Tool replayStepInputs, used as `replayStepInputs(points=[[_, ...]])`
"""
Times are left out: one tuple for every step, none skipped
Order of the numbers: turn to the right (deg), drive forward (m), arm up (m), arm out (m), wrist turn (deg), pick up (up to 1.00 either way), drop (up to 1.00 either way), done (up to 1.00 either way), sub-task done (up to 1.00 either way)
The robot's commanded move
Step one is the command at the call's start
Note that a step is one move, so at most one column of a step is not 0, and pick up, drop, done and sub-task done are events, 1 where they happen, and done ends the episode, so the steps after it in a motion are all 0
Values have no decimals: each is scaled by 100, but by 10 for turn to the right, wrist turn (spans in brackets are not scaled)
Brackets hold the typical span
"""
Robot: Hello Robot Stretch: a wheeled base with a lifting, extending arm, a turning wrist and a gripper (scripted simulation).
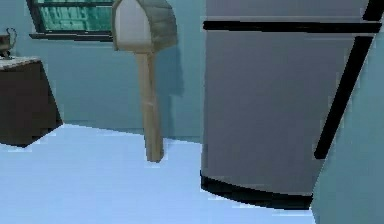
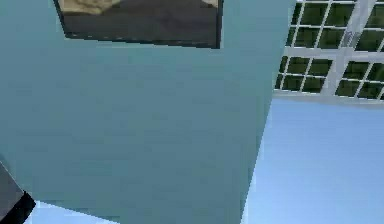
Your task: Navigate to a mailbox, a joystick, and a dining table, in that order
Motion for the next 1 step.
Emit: replayStepInputs(points=[[0, 70, 0, 0, 0, 0, 0, 0, 0]])
